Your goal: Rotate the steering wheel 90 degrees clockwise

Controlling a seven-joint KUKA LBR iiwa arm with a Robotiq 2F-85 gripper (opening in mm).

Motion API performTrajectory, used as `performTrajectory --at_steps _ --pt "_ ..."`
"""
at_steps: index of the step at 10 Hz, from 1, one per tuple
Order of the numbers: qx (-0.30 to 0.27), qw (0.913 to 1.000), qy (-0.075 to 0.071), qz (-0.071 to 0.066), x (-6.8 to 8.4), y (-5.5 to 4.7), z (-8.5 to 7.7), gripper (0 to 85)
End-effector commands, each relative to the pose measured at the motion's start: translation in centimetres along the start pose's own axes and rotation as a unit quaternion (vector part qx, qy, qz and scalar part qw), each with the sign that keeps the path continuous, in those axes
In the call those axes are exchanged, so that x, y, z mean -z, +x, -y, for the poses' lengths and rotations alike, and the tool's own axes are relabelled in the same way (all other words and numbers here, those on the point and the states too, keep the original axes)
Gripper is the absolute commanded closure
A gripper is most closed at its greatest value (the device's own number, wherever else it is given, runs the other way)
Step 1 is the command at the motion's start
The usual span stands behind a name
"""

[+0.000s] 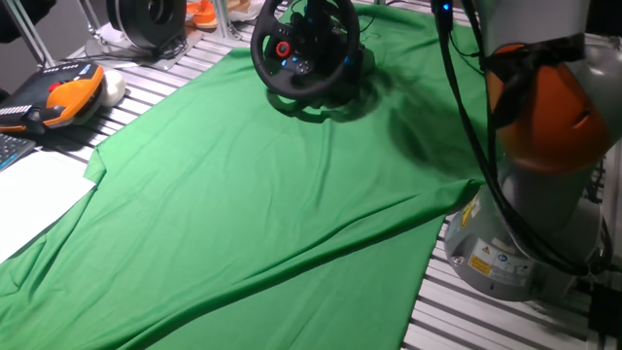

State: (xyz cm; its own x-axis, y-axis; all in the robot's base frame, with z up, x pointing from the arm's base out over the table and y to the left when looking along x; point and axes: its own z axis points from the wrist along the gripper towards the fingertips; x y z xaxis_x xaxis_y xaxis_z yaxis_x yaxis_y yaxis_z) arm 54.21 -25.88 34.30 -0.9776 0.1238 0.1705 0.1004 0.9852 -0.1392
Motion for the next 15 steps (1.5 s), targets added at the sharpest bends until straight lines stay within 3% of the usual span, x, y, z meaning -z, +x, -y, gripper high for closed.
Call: performTrajectory --at_steps 1,6,9,10,15 --pt "-0.002 1.0 0.0 0.001 -0.1 0.1 0.4 51.0" --pt "0.001 0.9999 -0.004 0.01 -0.9 0.5 4.0 51.0" --pt "0.007 0.9995 -0.02 0.023 -1.8 0.1 5.5 51.0" --pt "0.007 0.9995 -0.02 0.023 -2.2 -0.2 5.7 34.0" --pt "0.024 0.9987 -0.036 0.028 -3.8 -1.2 6.7 34.0"
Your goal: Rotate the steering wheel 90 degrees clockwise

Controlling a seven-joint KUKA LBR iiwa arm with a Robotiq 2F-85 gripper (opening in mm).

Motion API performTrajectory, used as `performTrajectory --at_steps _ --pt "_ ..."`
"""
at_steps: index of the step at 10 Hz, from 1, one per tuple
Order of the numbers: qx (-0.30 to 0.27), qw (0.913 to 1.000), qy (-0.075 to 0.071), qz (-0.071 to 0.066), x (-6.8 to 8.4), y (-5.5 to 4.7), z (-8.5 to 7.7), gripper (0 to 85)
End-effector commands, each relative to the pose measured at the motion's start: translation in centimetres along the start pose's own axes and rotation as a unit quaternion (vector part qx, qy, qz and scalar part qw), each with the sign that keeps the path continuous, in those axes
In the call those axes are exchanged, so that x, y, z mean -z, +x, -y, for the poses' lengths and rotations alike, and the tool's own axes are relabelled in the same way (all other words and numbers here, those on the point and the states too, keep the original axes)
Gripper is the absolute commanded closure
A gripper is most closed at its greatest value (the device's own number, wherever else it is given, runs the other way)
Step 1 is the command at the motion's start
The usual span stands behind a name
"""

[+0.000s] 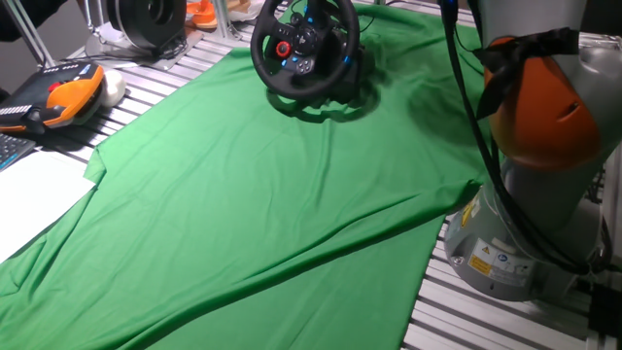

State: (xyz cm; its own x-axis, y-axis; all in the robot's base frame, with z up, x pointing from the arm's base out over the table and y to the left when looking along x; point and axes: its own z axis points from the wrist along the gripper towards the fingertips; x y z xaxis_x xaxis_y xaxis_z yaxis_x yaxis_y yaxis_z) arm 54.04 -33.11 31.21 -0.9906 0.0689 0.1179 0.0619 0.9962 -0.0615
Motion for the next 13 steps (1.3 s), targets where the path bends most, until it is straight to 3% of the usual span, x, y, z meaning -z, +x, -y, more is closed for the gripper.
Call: performTrajectory --at_steps 1,5,7,8,13 --pt "0.002 1.0 -0.002 0.002 -0.3 -0.1 0.1 34.0" --pt "0.002 0.9997 -0.016 0.018 -1.8 -0.5 -0.1 34.0" --pt "0.007 0.9996 -0.02 0.016 -1.9 -0.5 0.1 34.0" --pt "0.008 0.9996 -0.02 0.016 -1.9 -0.5 0.2 51.0" --pt "0.012 0.9997 -0.02 0.011 -1.8 -0.5 0.2 51.0"
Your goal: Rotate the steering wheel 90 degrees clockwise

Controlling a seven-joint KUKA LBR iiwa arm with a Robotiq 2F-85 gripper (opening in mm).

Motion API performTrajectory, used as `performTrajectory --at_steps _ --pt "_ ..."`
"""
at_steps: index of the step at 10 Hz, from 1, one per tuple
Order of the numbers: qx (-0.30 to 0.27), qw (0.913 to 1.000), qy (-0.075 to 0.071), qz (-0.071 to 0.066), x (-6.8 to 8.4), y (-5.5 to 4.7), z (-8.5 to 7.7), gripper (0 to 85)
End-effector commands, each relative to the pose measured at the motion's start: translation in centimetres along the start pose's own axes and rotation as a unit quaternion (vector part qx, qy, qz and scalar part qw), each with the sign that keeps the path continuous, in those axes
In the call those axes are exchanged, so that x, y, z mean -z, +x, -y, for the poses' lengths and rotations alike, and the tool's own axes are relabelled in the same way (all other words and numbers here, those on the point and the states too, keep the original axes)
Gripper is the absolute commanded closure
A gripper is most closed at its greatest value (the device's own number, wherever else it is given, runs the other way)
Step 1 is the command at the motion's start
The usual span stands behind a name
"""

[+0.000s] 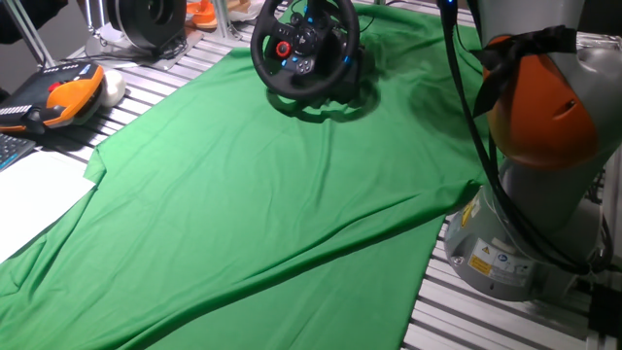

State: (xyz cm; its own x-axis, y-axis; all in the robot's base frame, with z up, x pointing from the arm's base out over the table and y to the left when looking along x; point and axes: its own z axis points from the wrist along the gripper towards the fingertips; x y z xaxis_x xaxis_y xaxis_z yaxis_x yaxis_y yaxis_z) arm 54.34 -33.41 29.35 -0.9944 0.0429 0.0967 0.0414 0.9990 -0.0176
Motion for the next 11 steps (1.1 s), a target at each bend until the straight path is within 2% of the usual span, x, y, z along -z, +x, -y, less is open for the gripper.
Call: performTrajectory --at_steps 1,2,3,11 --pt "0.0 1.0 -0.001 0.0 -0.02 0.01 -0.01 51.0" --pt "0.004 1.0 0.001 -0.002 -0.02 0.01 -0.01 51.0" --pt "0.006 1.0 0.0 -0.003 -0.03 0.01 -0.01 68.0" --pt "0.012 0.9999 0.001 0.001 -0.67 0.22 0.09 68.0"
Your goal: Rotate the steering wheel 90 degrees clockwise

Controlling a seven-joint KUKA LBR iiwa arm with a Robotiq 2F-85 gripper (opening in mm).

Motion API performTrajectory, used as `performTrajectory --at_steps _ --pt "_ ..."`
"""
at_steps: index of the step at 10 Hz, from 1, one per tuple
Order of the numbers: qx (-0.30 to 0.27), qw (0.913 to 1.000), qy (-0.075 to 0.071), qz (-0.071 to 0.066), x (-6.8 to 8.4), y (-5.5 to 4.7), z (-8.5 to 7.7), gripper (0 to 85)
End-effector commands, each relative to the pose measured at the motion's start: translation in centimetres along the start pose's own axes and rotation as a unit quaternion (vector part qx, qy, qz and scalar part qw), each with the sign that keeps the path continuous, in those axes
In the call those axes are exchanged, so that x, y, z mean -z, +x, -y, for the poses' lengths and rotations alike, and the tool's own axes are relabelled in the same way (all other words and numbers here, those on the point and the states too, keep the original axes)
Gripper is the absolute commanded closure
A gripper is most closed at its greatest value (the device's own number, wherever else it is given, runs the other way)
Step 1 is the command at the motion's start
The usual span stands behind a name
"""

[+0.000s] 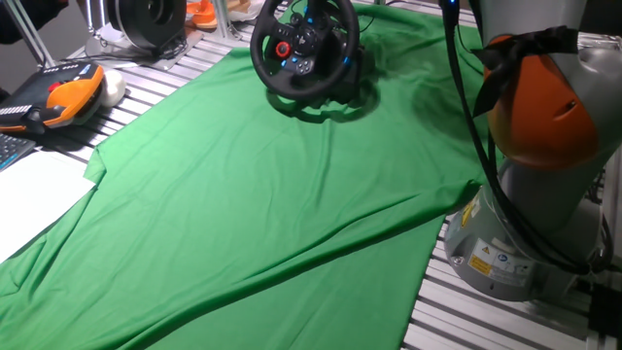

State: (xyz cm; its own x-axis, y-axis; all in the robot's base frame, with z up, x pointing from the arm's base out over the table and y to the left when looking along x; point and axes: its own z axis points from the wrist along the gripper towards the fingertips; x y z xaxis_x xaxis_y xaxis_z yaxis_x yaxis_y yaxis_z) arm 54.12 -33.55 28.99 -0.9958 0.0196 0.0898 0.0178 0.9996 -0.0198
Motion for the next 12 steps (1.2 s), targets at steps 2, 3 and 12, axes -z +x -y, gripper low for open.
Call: performTrajectory --at_steps 2,3,12 --pt "0.002 1.0 -0.002 -0.005 -0.2 0.2 0.0 68.0" --pt "0.002 1.0 -0.002 -0.008 -0.2 0.3 -0.1 68.0" --pt "-0.009 0.9997 -0.009 -0.022 -0.5 1.4 -0.9 68.0"
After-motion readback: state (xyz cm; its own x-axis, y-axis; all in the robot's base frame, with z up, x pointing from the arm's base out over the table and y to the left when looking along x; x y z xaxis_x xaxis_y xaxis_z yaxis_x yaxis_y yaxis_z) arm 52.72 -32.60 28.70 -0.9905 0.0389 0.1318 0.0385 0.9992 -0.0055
